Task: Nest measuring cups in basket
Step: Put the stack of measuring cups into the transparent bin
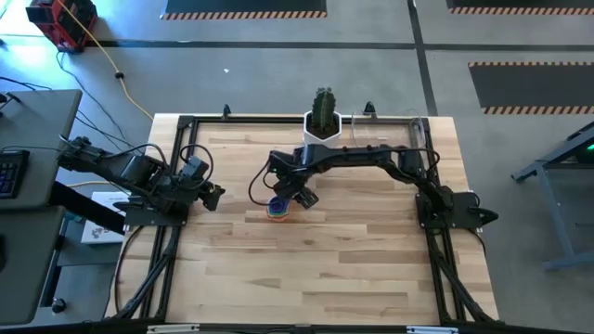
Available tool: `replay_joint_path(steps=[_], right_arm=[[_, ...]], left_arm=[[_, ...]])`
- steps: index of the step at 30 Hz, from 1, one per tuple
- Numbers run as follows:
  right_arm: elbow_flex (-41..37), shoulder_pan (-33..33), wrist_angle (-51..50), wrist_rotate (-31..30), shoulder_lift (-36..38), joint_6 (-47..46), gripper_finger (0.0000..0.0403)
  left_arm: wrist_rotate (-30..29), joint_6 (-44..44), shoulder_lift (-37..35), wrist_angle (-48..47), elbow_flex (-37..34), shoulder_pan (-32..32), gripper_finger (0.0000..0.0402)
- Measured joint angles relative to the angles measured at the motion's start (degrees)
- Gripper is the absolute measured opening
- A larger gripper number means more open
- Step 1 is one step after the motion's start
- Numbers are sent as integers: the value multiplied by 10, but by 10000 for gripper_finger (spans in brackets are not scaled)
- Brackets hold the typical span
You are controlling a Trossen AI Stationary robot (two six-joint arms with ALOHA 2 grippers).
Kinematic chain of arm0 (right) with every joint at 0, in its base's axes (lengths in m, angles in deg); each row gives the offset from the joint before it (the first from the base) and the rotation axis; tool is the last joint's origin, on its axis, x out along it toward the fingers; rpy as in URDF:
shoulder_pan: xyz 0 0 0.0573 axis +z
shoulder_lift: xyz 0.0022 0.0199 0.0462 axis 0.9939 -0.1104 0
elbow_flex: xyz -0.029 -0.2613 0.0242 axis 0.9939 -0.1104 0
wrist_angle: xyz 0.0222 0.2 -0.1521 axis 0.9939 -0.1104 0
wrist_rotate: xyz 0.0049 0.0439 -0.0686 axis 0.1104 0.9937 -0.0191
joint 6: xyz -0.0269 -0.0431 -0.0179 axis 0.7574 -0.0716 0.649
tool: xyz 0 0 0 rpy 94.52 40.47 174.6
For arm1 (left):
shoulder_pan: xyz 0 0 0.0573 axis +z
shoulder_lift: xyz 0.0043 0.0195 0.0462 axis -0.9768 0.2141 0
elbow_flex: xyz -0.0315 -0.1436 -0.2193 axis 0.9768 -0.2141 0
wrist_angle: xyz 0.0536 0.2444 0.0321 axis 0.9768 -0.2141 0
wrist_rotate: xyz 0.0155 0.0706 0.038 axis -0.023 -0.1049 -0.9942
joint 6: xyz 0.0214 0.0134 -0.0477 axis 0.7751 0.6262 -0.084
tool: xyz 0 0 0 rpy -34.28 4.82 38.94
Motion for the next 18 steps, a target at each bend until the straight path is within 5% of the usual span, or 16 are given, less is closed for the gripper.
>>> replay_joint_path(steps=[18], right_arm=[[0, -7, -4, 2, -21, 25, 245]], left_arm=[[-1, 3, 0, 0, 0, 0, 104]])
